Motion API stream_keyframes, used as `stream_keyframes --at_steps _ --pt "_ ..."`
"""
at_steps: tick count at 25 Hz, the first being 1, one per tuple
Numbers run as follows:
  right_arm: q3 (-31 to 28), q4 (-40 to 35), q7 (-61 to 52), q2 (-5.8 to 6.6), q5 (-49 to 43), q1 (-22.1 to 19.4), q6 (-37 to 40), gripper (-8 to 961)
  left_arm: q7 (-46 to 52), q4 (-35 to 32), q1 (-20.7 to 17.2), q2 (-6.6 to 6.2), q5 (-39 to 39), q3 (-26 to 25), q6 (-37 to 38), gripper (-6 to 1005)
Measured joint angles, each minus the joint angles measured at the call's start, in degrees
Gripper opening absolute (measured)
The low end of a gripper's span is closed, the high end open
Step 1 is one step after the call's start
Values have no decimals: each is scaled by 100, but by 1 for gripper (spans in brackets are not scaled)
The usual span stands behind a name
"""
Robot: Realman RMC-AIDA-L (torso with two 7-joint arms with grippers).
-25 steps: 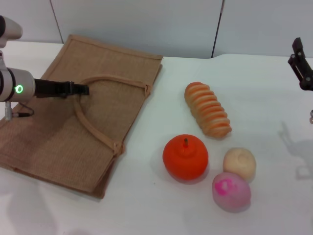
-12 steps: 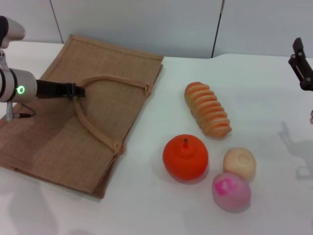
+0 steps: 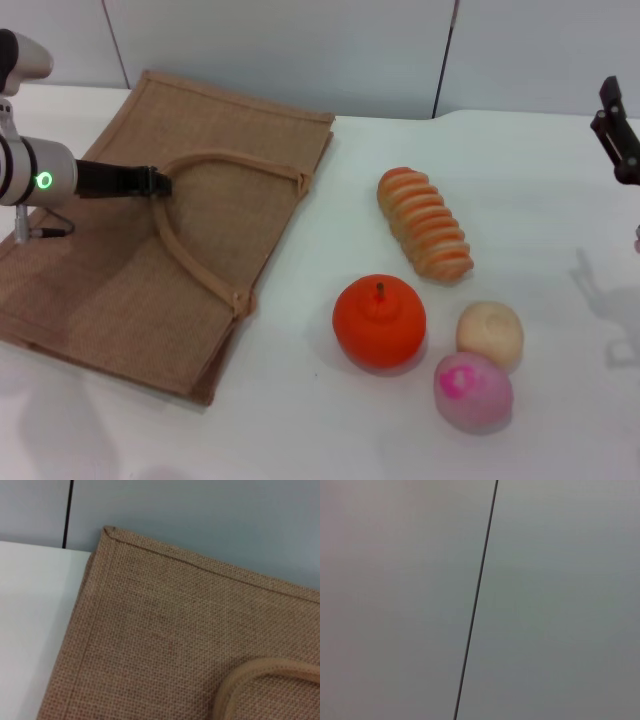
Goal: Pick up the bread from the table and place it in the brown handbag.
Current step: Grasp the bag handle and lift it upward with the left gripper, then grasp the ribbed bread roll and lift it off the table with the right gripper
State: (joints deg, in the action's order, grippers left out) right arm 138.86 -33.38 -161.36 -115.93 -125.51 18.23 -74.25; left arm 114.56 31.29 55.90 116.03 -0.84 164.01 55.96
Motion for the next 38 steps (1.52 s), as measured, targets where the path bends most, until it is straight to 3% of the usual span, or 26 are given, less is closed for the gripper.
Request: stream_keyframes --at_steps 9,12,20,28,32,33,34,36,38 --pt "0 -2 0 0 0 10 -10 842 -33 0 18 -2 3 0 -34 200" --pt "0 3 0 0 0 13 -11 841 -121 0 18 5 -78 0 -44 113" --pt "0 7 0 0 0 14 -7 839 -330 -22 -12 14 -367 -6 -49 113" --pt "124 -211 0 33 0 9 306 836 -1073 -220 -268 6 -1467 -9 170 114" --pt "211 -658 -1 159 -22 -14 750 835 -1645 -223 -524 2 -2339 -8 836 114" --pt "281 -977 -1 295 -33 -27 1041 835 -1767 -224 -594 -4 -2553 -6 1042 114" --pt "281 -977 -1 295 -33 -27 1041 835 -1901 -224 -676 -16 -2796 -4 1280 114" --pt "322 -1350 -2 469 -34 -31 1470 834 -2144 -226 -826 -34 -3214 -2 1719 114" --pt "358 -1868 -3 737 -29 -37 2095 833 -2352 -227 -965 -41 -3568 -1 2085 114"
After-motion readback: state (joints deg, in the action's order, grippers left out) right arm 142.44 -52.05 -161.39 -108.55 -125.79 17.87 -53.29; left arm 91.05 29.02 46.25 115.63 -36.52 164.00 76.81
